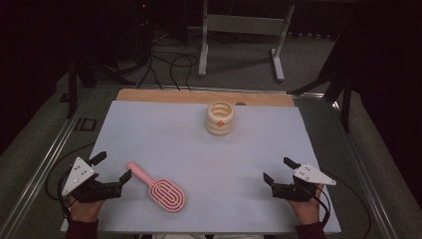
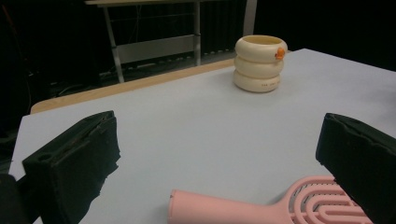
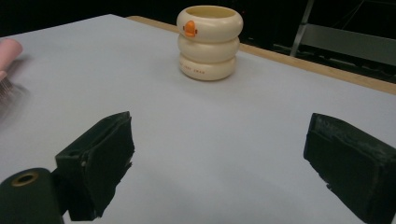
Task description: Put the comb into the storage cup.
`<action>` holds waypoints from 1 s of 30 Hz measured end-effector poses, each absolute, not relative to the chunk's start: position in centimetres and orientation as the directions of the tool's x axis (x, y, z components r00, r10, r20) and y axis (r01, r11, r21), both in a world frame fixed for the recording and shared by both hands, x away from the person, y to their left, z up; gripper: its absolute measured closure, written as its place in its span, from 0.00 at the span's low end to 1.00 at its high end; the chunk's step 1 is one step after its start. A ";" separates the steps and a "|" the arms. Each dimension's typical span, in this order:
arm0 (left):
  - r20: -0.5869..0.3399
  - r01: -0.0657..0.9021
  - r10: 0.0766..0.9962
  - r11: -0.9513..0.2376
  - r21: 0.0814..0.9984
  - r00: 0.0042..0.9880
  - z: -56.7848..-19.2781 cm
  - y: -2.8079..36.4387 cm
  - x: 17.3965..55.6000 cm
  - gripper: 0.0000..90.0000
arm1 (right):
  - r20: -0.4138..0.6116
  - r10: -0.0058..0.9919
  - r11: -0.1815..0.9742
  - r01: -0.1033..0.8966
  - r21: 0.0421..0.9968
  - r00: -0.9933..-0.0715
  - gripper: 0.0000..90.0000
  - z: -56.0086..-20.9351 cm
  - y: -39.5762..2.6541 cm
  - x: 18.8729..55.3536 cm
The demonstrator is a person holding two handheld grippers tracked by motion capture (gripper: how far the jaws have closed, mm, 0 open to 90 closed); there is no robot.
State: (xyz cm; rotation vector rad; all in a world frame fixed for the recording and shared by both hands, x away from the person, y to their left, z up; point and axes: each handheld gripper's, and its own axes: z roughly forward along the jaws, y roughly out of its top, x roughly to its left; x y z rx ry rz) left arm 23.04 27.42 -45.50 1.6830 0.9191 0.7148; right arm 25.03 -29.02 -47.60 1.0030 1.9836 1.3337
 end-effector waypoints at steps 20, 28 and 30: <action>0.028 0.246 0.816 -0.207 0.947 0.578 -45.2 26.4 23.0 0.01 | -0.024 0.817 0.238 0.298 0.924 -0.576 0.09 -48.1 -29.2 25.2; 0.024 0.258 0.799 -0.222 0.940 0.601 -44.4 25.8 22.7 0.07 | -0.013 0.825 0.224 0.306 0.925 -0.565 0.09 -48.3 -29.4 25.2; 0.021 0.262 0.796 -0.224 0.939 0.605 -44.4 25.8 22.7 0.08 | -0.012 0.826 0.222 0.306 0.926 -0.564 0.09 -48.2 -29.4 25.2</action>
